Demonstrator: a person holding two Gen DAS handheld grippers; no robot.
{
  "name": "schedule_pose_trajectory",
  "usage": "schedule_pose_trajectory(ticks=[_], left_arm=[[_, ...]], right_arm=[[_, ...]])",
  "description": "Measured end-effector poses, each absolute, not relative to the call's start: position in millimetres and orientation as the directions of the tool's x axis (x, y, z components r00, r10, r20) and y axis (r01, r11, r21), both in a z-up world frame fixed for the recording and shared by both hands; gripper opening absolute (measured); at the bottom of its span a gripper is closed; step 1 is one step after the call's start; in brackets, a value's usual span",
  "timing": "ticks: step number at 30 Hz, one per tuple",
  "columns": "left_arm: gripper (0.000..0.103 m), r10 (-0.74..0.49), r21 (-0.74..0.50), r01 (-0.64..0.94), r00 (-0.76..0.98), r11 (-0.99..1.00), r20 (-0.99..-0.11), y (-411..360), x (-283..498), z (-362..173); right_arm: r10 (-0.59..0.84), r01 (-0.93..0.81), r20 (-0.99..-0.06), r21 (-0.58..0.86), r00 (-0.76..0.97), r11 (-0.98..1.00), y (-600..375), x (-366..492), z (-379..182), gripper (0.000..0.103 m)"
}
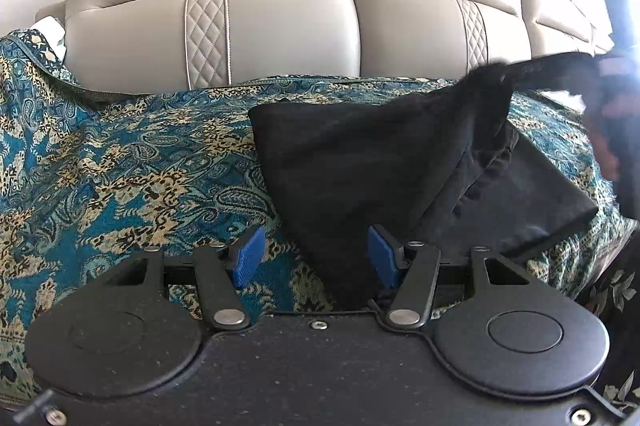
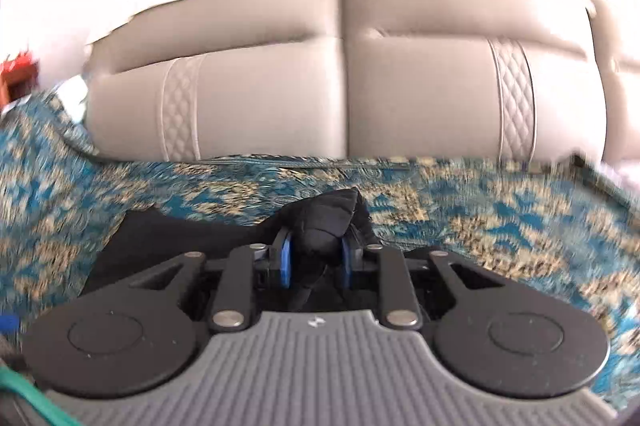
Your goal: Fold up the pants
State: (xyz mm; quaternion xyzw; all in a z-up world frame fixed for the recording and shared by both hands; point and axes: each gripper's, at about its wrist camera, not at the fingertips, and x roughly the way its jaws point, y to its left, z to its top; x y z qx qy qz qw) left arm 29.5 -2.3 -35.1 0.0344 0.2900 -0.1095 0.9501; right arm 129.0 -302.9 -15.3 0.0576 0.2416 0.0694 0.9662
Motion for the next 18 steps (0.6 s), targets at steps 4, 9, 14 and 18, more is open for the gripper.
schedule_pose_trajectory(ticks=[4, 9, 14, 18], left_arm=[[0.055, -0.193, -0.002, 0.231, 0.809, 0.973, -0.556, -3, 28, -36], [0.055, -0.196, -0.005, 0.238, 0.789, 0.971, -0.582, -3, 31, -44], [0.055, -0.195, -0.002, 0.238, 0.792, 0.971, -0.578, -4, 32, -45], [0.055, -0.194, -0.011, 0.229, 0.796, 0.973, -0.574, -3, 34, -44]], right_arm=[[0.083, 0.056, -0.55, 0.232, 0.831, 0.971, -323, 139, -48, 0.058], [0.049, 0.1, -0.587, 0.218, 0.808, 0.971, -329, 118, -73, 0.071], [0.04, 0.126, -0.587, 0.239, 0.809, 0.963, -335, 116, -74, 0.08], [0.012, 0.168, -0.581, 0.254, 0.814, 0.953, -337, 132, -77, 0.093]])
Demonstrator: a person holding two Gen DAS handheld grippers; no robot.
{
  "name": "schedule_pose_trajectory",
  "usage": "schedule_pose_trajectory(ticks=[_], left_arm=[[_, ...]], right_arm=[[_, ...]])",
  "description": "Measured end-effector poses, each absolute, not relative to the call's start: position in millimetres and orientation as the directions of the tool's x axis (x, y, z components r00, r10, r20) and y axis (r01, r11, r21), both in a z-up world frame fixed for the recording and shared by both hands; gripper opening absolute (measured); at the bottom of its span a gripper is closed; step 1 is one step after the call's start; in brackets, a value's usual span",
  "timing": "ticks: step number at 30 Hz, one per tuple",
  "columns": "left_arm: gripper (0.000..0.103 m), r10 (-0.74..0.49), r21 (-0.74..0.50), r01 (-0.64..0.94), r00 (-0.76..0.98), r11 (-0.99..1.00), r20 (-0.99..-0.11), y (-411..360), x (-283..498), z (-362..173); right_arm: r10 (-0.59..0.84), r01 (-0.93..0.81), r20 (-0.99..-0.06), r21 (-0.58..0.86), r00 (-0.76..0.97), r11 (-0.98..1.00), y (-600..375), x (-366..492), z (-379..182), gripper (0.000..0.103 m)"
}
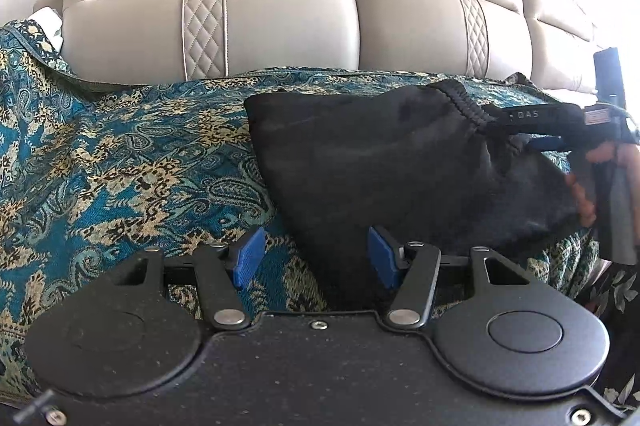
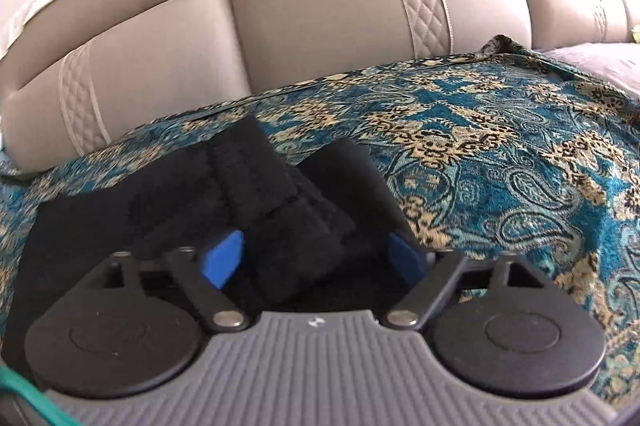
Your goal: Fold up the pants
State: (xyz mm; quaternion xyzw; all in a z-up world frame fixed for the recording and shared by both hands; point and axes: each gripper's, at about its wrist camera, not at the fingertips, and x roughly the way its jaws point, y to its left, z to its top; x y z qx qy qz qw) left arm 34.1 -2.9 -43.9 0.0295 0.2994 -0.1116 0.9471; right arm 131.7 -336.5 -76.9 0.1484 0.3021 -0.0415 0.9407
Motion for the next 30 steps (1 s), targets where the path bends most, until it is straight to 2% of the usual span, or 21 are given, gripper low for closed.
schedule_pose_trajectory(ticks=[1, 2, 3, 5, 8, 10, 11, 13, 16, 17, 18, 20, 21, 24, 25, 28, 29, 30], left_arm=[[0.055, -0.193, -0.012, 0.228, 0.796, 0.974, -0.574, -3, 34, -44], [0.055, -0.192, -0.012, 0.227, 0.796, 0.974, -0.574, -3, 34, -44], [0.055, -0.191, -0.011, 0.226, 0.796, 0.974, -0.574, -3, 35, -44], [0.055, -0.19, -0.007, 0.227, 0.798, 0.974, -0.572, -3, 34, -43], [0.055, -0.189, -0.004, 0.227, 0.801, 0.974, -0.568, -3, 33, -42], [0.055, -0.189, -0.006, 0.226, 0.8, 0.974, -0.569, -2, 34, -42], [0.055, -0.189, -0.008, 0.225, 0.799, 0.974, -0.571, -3, 34, -42], [0.055, -0.191, -0.013, 0.224, 0.797, 0.975, -0.572, -3, 35, -42], [0.055, -0.197, -0.022, 0.224, 0.803, 0.974, -0.563, -5, 33, -38], [0.055, -0.197, -0.022, 0.223, 0.806, 0.975, -0.558, -5, 33, -37], [0.055, -0.196, -0.021, 0.222, 0.809, 0.975, -0.555, -6, 32, -36], [0.055, -0.193, -0.02, 0.219, 0.811, 0.976, -0.552, -6, 32, -35], [0.055, -0.192, -0.019, 0.218, 0.809, 0.976, -0.555, -6, 33, -35], [0.055, -0.193, -0.03, 0.215, 0.801, 0.976, -0.566, -6, 37, -37], [0.055, -0.198, -0.037, 0.216, 0.798, 0.976, -0.569, -5, 38, -38], [0.055, -0.187, -0.052, 0.195, 0.781, 0.979, -0.596, -4, 50, -49], [0.053, -0.174, -0.053, 0.18, 0.771, 0.982, -0.613, -3, 56, -54], [0.047, -0.159, -0.054, 0.161, 0.757, 0.985, -0.634, -3, 63, -59]], right_arm=[[0.02, 0.169, -0.577, 0.272, 0.817, 0.947, -338, 136, -79, 0.091], [0.02, 0.166, -0.57, 0.273, 0.821, 0.948, -337, 140, -79, 0.081], [0.021, 0.16, -0.569, 0.265, 0.822, 0.951, -334, 144, -77, 0.065], [0.034, 0.151, -0.569, 0.275, 0.822, 0.949, -330, 148, -73, 0.058], [0.023, 0.154, -0.573, 0.26, 0.819, 0.953, -328, 147, -69, 0.054], [0.044, 0.146, -0.578, 0.277, 0.815, 0.95, -332, 148, -72, 0.057], [0.064, 0.142, -0.58, 0.302, 0.812, 0.943, -336, 148, -73, 0.064], [0.107, 0.131, -0.581, 0.353, 0.807, 0.926, -345, 153, -74, 0.063], [0.109, 0.128, -0.604, 0.336, 0.79, 0.933, -342, 157, -69, 0.047], [0.11, 0.125, -0.607, 0.331, 0.787, 0.935, -340, 154, -67, 0.037], [0.128, 0.108, -0.604, 0.339, 0.787, 0.934, -337, 149, -65, 0.032], [0.169, 0.067, -0.6, 0.351, 0.782, 0.934, -332, 141, -63, 0.035], [0.167, 0.06, -0.604, 0.338, 0.779, 0.939, -330, 139, -66, 0.053], [0.163, 0.109, -0.607, 0.386, 0.778, 0.916, -337, 142, -73, 0.057], [0.183, 0.12, -0.608, 0.423, 0.773, 0.898, -340, 143, -72, 0.052], [0.236, 0.072, -0.614, 0.434, 0.753, 0.898, -336, 140, -70, 0.055], [0.249, 0.043, -0.618, 0.418, 0.746, 0.908, -333, 138, -71, 0.056], [0.265, 0.016, -0.619, 0.41, 0.74, 0.912, -331, 135, -70, 0.057]])
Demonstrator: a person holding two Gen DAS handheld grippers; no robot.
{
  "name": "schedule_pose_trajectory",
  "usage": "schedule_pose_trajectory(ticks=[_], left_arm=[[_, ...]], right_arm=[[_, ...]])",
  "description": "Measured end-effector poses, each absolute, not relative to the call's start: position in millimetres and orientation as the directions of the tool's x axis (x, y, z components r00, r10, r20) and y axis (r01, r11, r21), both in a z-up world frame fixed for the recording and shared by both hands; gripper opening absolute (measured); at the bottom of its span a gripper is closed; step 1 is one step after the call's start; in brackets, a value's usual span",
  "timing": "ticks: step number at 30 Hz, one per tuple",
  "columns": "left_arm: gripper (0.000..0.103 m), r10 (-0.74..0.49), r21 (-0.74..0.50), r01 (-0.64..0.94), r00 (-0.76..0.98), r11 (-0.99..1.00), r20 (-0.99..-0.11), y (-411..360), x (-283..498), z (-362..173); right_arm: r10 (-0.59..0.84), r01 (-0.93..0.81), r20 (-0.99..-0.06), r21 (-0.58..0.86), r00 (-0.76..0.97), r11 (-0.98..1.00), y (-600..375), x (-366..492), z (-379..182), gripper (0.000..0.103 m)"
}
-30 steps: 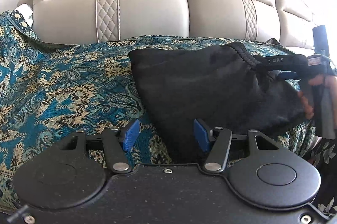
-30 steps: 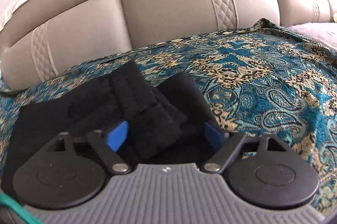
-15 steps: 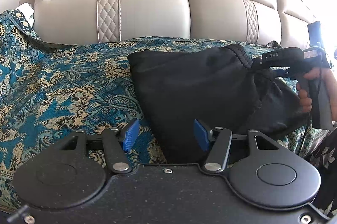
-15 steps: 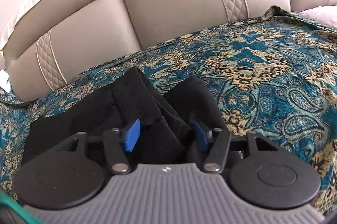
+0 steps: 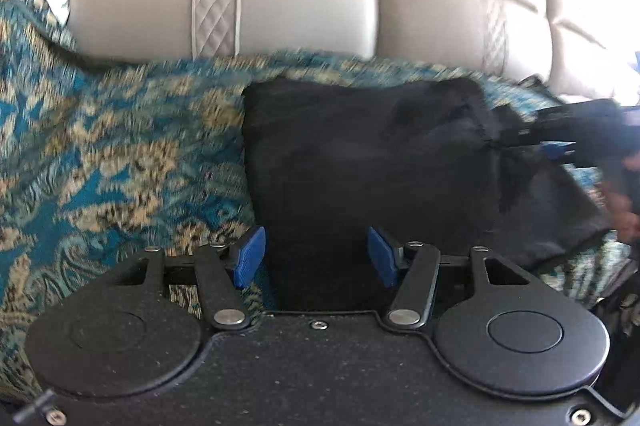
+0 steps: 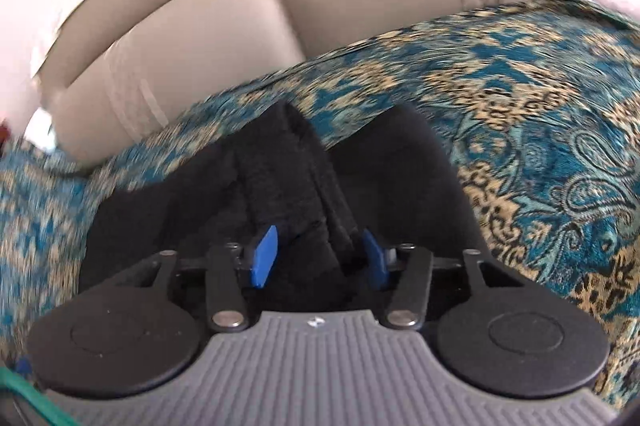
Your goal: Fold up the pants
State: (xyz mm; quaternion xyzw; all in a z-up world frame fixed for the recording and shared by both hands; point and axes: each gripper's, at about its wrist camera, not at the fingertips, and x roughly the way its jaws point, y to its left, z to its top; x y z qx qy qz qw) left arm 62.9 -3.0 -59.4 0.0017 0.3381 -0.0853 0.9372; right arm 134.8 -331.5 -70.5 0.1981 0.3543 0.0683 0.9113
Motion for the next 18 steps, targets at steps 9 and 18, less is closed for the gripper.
schedule_pose_trajectory(ticks=[9, 18], left_arm=[[0.045, -0.13, -0.076, 0.108, 0.724, 0.991, -0.677, 3, 75, -71], [0.046, -0.125, -0.059, 0.115, 0.725, 0.992, -0.677, 1, 75, -72]], right_arm=[[0.353, 0.035, -0.589, 0.545, 0.727, 0.838, -346, 92, -75, 0.069], [0.258, 0.019, -0.499, 0.484, 0.827, 0.875, -327, 99, -87, 0.073]])
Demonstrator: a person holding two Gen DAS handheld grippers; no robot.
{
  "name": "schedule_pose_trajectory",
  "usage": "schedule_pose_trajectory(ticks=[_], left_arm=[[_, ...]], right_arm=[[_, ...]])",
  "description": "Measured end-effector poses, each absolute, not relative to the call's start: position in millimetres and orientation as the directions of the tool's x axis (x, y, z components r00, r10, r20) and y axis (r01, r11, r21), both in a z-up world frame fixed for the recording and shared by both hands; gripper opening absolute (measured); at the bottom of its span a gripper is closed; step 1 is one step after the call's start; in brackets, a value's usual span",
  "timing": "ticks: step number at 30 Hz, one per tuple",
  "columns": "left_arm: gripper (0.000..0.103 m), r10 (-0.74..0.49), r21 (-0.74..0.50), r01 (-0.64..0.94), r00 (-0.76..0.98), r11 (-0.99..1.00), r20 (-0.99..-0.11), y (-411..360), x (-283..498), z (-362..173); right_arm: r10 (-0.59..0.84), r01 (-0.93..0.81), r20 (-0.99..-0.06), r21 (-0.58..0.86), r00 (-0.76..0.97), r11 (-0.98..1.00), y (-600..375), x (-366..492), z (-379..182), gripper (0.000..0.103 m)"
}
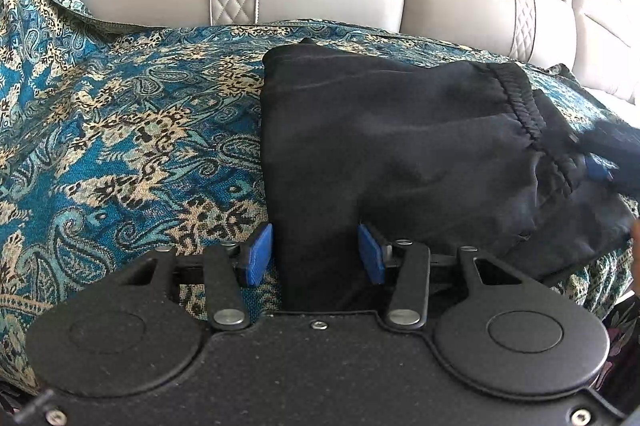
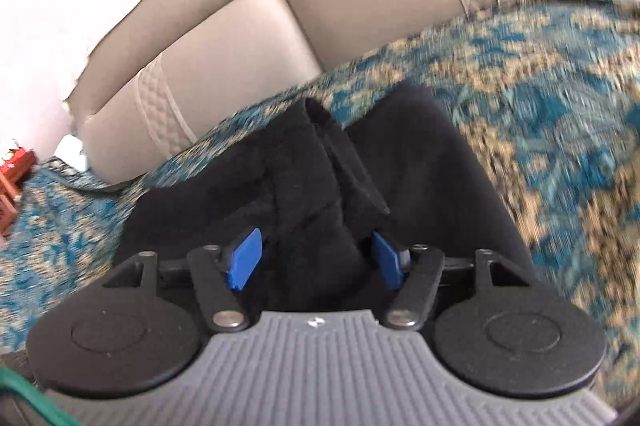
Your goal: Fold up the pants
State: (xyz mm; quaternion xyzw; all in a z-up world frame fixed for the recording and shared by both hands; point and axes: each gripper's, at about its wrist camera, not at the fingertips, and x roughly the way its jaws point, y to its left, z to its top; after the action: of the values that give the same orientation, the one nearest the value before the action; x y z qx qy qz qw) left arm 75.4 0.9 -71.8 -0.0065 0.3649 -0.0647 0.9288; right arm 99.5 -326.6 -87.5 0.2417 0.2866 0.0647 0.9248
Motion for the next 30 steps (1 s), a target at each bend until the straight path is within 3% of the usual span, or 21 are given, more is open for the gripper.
schedule_pose_trajectory(ticks=[1, 3, 7, 16, 19, 21, 22, 24, 26, 30], left_arm=[[0.046, -0.124, -0.057, 0.116, 0.726, 0.992, -0.677, 1, 75, -72], [0.046, -0.121, -0.055, 0.113, 0.724, 0.992, -0.679, 0, 75, -71], [0.042, -0.118, -0.054, 0.111, 0.731, 0.992, -0.672, 0, 74, -63], [0.042, -0.169, -0.034, 0.191, 0.761, 0.981, -0.626, -20, 78, -43], [0.042, -0.16, -0.009, 0.202, 0.752, 0.979, -0.639, -31, 86, -47], [0.042, -0.153, -0.002, 0.202, 0.739, 0.979, -0.657, -36, 92, -49], [0.042, -0.147, 0.003, 0.199, 0.733, 0.98, -0.664, -38, 94, -50], [0.042, -0.13, 0.017, 0.19, 0.73, 0.982, -0.671, -41, 98, -52], [0.042, -0.12, 0.026, 0.186, 0.728, 0.982, -0.675, -42, 101, -52], [0.044, -0.123, 0.011, 0.179, 0.718, 0.984, -0.685, -39, 107, -53]], right_arm=[[0.239, 0.028, -0.495, 0.473, 0.836, 0.881, -324, 105, -88, 0.067], [0.188, 0.067, -0.501, 0.448, 0.845, 0.891, -318, 115, -87, 0.029], [0.146, 0.117, -0.488, 0.469, 0.861, 0.875, -316, 111, -77, 0.02], [-0.211, 0.334, -0.495, 0.174, 0.843, 0.926, -316, 43, -65, 0.02], [-0.166, 0.306, -0.557, 0.167, 0.814, 0.937, -328, 46, -77, 0.031], [-0.123, 0.288, -0.561, 0.216, 0.818, 0.933, -340, 47, -77, 0.056], [-0.092, 0.269, -0.564, 0.24, 0.821, 0.933, -344, 47, -77, 0.06], [-0.036, 0.216, -0.575, 0.248, 0.818, 0.944, -349, 50, -75, 0.081], [-0.028, 0.182, -0.564, 0.219, 0.825, 0.958, -350, 49, -71, 0.09], [-0.05, 0.149, -0.543, 0.141, 0.839, 0.979, -357, 51, -59, 0.093]])
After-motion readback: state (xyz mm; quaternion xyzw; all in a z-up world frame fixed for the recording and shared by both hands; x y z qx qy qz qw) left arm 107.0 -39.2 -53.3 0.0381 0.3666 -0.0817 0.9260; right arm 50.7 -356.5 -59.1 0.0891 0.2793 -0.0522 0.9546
